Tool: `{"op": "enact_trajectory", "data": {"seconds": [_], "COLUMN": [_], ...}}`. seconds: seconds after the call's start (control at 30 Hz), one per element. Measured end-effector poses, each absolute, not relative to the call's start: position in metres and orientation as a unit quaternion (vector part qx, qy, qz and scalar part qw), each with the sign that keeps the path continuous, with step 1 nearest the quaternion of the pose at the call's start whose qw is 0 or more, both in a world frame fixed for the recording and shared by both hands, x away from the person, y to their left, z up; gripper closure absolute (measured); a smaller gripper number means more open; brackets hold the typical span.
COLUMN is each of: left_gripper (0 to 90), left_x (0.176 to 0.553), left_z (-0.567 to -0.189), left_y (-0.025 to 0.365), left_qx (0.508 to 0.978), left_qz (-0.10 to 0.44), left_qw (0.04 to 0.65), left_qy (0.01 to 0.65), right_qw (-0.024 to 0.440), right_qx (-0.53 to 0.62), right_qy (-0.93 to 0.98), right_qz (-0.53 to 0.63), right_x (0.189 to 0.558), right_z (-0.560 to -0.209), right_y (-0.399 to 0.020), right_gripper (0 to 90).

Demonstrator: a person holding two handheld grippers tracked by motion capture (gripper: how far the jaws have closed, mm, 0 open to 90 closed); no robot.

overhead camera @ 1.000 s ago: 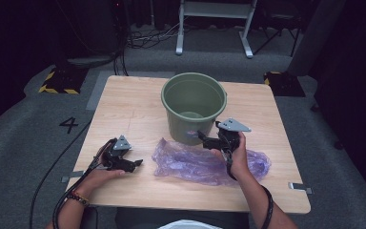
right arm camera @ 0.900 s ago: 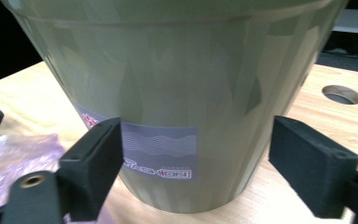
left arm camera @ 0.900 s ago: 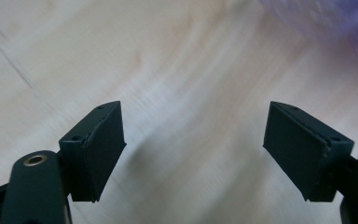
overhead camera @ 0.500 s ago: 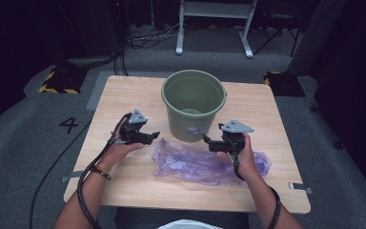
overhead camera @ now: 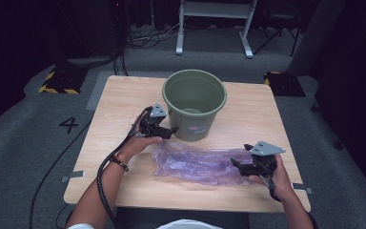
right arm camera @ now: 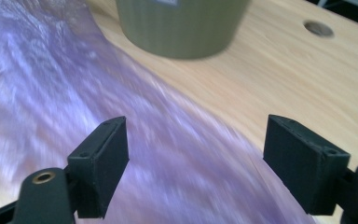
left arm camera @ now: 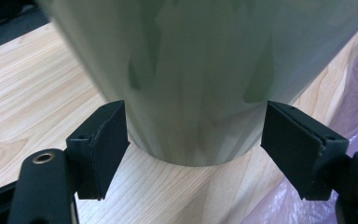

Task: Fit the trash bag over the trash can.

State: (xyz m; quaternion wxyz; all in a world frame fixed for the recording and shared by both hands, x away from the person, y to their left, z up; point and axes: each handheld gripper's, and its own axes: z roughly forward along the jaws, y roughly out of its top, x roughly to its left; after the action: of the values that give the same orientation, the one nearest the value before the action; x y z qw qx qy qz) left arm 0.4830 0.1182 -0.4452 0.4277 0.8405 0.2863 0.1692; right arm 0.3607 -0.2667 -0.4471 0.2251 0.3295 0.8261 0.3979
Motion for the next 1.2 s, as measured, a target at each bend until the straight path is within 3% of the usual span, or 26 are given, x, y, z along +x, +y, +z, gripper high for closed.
{"op": "enact_trajectory", "data": {"seconds": [0.23, 0.47, 0.8, 0.83, 0.93, 1.1, 1.2], "left_gripper": [21.9, 20.3, 18.6, 18.9, 19.0, 20.1, 20.0], "left_x": [0.486, 0.472, 0.424, 0.417, 0.408, 0.407, 0.408], "left_z": [-0.447, -0.45, -0.471, -0.477, -0.483, -0.491, -0.497], "left_y": [0.109, 0.131, 0.202, 0.214, 0.232, 0.244, 0.244], "left_qx": [0.849, 0.852, 0.863, 0.866, 0.86, 0.855, 0.859], "left_qz": [0.16, 0.159, 0.17, 0.166, 0.162, 0.164, 0.156], "left_qw": [0.423, 0.415, 0.359, 0.346, 0.348, 0.34, 0.332], "left_qy": [0.274, 0.276, 0.312, 0.319, 0.336, 0.354, 0.356], "right_qw": [0.228, 0.166, 0.159, 0.177, 0.169, 0.165, 0.189], "right_qx": [0.371, 0.417, 0.401, 0.39, 0.368, 0.348, 0.346], "right_qy": [0.82, 0.814, 0.814, 0.823, 0.834, 0.844, 0.847], "right_qz": [0.372, 0.369, 0.39, 0.373, 0.374, 0.374, 0.357], "right_x": [0.347, 0.356, 0.364, 0.366, 0.372, 0.389, 0.404], "right_z": [-0.457, -0.487, -0.502, -0.503, -0.5, -0.5, -0.498], "right_y": [-0.316, -0.343, -0.332, -0.327, -0.32, -0.309, -0.296], "right_gripper": [21.8, 19.2, 24.6, 30.8, 39.8, 33.9, 28.8]}}
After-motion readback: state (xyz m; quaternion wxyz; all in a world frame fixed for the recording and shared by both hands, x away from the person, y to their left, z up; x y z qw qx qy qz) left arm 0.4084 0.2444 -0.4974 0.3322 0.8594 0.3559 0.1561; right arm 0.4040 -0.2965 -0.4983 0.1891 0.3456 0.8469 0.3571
